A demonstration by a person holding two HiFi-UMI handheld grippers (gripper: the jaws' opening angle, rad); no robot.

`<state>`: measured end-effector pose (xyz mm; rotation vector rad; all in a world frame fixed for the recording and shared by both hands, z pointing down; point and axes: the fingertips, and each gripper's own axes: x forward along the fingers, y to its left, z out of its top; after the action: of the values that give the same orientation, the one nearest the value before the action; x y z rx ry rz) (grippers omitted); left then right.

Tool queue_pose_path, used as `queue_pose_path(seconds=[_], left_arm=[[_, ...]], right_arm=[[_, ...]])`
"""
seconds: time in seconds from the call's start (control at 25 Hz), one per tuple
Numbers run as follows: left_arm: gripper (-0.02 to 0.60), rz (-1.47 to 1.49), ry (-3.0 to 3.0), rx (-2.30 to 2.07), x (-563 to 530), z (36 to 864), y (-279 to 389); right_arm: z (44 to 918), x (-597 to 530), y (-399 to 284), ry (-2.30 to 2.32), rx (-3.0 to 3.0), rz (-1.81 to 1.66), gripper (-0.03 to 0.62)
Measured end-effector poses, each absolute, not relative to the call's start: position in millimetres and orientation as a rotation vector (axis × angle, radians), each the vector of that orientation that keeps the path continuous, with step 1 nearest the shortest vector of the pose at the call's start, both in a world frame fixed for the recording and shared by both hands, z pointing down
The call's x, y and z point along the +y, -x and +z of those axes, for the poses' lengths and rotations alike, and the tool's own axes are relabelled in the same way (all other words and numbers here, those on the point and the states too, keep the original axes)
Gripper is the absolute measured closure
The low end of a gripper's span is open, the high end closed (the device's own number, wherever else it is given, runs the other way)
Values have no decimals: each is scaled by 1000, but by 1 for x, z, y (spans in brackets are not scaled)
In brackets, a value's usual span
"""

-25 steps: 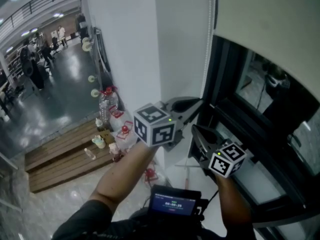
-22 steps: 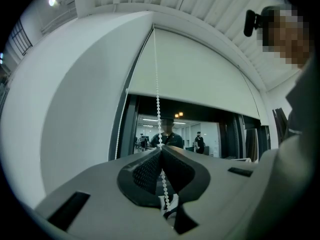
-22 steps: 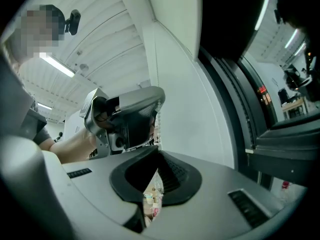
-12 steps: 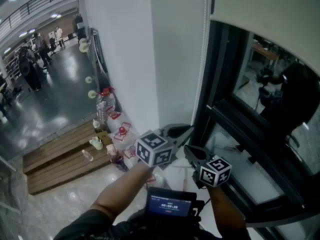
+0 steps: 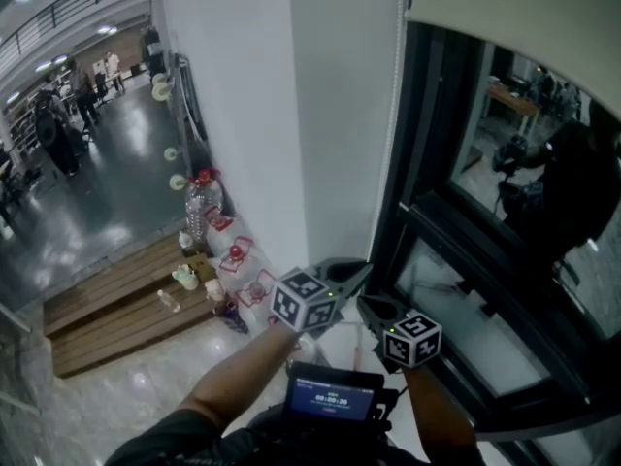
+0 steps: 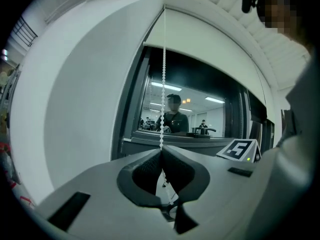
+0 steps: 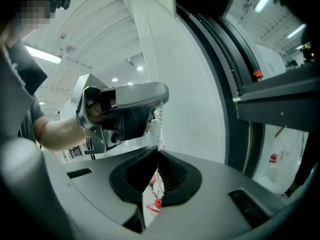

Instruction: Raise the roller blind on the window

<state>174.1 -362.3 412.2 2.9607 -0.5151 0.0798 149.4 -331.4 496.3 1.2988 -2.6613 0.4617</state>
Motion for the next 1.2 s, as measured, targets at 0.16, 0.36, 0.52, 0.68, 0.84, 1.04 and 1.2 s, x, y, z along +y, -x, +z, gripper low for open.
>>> queue_pose_path(seconds=[0.16,0.36,0.52,0.68,0.84,1.04,1.2], left_arm=[[584,58,-2958,-519,-362,411,-167],[584,34,-2950,-497,-362,410,-161],[584,38,-2970,-444,-355,409,-165],[584,53,-2990,-427,-352,409,-168],[584,64,-3004,-404,-346,409,-172],[584,59,-3005,-414,-351,411,-172],[584,87,-3013,-418,-350,415,-173]], right_arm=[[473,-330,-172,-1327,-2544,295,554],[377,-334,-188,-1289,-2698,176,531],[302,-344,-177,-1231,-2850,16,453],[255,-355,-168,-1205,-2937,-85,453],[236,-368,-161,-1203,-2944,-132,457],[234,-370,-156,-1218,-3005,-90,579],[239,-370,-160,-1284,-3024,-76,580]])
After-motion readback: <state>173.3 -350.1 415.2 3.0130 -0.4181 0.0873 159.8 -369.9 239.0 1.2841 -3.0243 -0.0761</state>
